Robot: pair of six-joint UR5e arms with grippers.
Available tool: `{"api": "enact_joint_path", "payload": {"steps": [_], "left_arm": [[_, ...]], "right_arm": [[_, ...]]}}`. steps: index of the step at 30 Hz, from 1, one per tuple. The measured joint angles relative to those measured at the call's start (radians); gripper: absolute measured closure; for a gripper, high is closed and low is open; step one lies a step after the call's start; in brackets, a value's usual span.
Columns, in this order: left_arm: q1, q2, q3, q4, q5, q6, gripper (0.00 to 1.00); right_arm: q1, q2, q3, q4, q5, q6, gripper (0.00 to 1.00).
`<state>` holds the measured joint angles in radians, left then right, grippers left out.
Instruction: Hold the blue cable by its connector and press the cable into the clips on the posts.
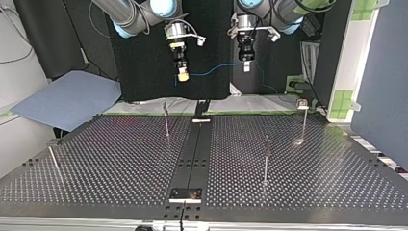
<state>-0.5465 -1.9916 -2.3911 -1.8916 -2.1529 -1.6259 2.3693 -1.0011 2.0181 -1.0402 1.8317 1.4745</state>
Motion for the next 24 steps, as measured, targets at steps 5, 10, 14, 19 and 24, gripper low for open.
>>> {"api": "enact_joint_path", "payload": {"steps": [5, 10, 14, 19, 24], "left_arm": [[0.000, 0.000, 0.000, 0.000, 0.000, 0.000, 0.98], [0.000, 0.000, 0.000, 0.000, 0.000, 0.000, 0.98], [0.000, 0.000, 0.000, 0.000, 0.000, 0.000, 0.98], [0.000, 0.000, 0.000, 0.000, 0.000, 0.000, 0.98], [0.000, 0.000, 0.000, 0.000, 0.000, 0.000, 0.98]], "right_arm": [[0.000, 0.000, 0.000, 0.000, 0.000, 0.000, 1.00], [0.000, 0.000, 0.000, 0.000, 0.000, 0.000, 1.00], [0.000, 0.000, 0.000, 0.000, 0.000, 0.000, 1.00], [0.000, 0.000, 0.000, 0.000, 0.000, 0.000, 1.00], [0.000, 0.000, 0.000, 0.000, 0.000, 0.000, 1.00]]}}
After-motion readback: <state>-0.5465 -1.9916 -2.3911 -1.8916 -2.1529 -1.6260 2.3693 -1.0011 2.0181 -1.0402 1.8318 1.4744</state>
